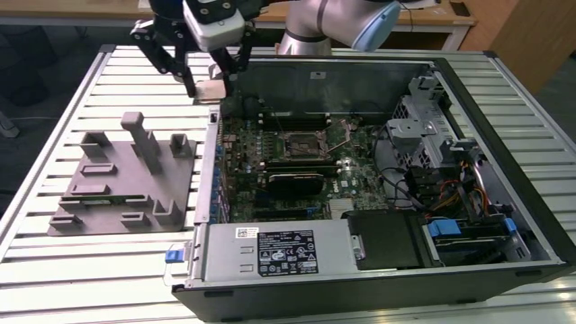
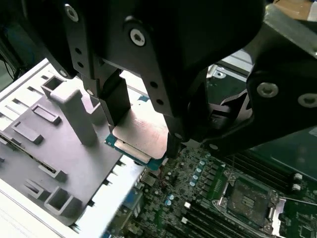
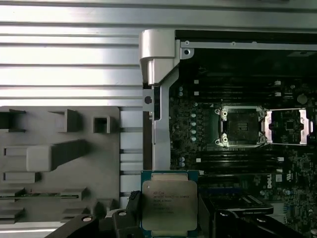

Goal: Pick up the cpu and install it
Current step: 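Pick up the cpu and move it towards the insertion slot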

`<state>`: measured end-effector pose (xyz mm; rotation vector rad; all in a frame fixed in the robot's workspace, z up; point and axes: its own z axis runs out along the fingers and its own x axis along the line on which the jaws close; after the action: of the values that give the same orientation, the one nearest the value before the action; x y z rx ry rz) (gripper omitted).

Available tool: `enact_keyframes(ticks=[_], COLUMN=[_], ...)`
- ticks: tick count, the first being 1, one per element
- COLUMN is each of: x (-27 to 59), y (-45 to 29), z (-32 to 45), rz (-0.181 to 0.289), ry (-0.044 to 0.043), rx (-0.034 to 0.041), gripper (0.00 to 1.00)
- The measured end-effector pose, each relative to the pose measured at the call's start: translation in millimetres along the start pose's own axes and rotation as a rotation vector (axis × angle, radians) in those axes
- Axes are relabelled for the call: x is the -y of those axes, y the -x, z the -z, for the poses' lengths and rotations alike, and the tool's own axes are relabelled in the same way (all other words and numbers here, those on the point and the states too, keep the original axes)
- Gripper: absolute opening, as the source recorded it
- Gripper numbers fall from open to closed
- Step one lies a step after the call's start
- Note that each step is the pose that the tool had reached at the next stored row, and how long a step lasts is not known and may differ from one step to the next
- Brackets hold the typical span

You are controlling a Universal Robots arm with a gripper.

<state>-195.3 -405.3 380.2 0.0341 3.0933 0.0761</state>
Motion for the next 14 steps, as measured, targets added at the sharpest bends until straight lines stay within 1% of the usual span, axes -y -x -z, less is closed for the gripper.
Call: enact_keyframes(ticks=[5,12,13,14], x=[-0.4,-0.9,-1.0,-1.1], y=[19.1,39.5,45.7,49.2], z=[-1.1,-2.1,-2.4,-2.7], rz=[0.0,0.0,-0.001,-0.001], ry=[0.0,-0.0001,-0.0002,-0.0003], rx=[-0.0038,-0.0083,-0.0102,-0.0118], gripper=[0.54,0.54,0.54,0.54])
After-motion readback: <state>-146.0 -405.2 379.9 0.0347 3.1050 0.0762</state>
